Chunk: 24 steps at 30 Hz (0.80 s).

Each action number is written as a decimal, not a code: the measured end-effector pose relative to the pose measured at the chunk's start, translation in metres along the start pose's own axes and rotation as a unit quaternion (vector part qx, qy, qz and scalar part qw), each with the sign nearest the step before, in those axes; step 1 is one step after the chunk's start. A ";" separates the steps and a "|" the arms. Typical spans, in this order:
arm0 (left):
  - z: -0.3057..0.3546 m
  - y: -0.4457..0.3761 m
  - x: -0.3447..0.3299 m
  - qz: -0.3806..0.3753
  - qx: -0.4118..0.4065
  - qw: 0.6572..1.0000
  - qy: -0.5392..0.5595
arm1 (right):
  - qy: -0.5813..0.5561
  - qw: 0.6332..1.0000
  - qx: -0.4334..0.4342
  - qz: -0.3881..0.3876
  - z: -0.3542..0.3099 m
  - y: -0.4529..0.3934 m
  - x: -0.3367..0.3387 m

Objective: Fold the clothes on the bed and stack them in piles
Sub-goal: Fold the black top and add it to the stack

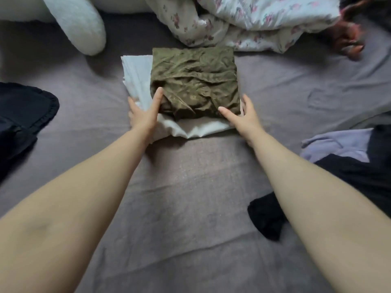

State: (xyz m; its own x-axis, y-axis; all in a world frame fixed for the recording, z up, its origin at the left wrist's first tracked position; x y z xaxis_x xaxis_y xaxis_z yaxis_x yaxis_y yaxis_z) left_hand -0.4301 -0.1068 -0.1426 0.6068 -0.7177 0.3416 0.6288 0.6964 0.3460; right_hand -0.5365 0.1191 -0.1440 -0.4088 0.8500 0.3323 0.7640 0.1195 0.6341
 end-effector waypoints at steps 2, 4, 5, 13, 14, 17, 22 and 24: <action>-0.014 0.032 0.000 0.019 -0.001 0.999 -0.033 | 0.017 1.000 -0.005 0.010 0.026 0.033 0.000; -0.026 0.066 0.001 0.014 -0.018 0.998 -0.063 | 0.072 0.997 -0.025 0.006 0.051 0.070 0.001; -0.029 0.084 -0.001 0.002 -0.029 0.996 -0.088 | 0.129 0.991 -0.038 0.005 0.064 0.088 0.001; -0.056 0.192 -0.004 -0.199 -0.003 0.947 -0.254 | 0.522 0.831 0.039 0.189 0.148 0.188 0.038; -0.062 0.203 -0.002 -0.216 -0.004 0.941 -0.259 | 0.501 0.838 -0.001 0.213 0.157 0.192 0.051; -0.077 0.240 -0.002 -0.251 0.001 0.930 -0.268 | 0.405 0.889 -0.075 0.197 0.170 0.191 0.075; -0.070 0.296 0.002 -0.198 0.089 0.971 -0.100 | 0.234 0.965 -0.036 0.112 0.143 0.238 0.026; -0.052 0.310 0.012 -0.164 0.210 0.956 0.120 | 0.234 0.972 0.003 -0.021 0.146 0.285 -0.017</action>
State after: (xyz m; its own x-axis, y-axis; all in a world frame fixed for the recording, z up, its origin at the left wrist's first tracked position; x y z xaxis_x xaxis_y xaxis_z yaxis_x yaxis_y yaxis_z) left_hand -0.2028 0.0998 -0.0762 0.5369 -0.8427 -0.0388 0.5841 0.3382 0.7379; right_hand -0.2388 0.2136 -0.0704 -0.6202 0.5184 0.5887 0.7445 0.1526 0.6499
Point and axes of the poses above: each hand's wrist, its own y-axis away from the middle knuckle, its own x-axis out of the back of the hand, z = x × y, the point moved 1 cm from there along -y, towards the middle knuckle, and after that the axes turned 15 degrees about -x, right-handed, at the moved point
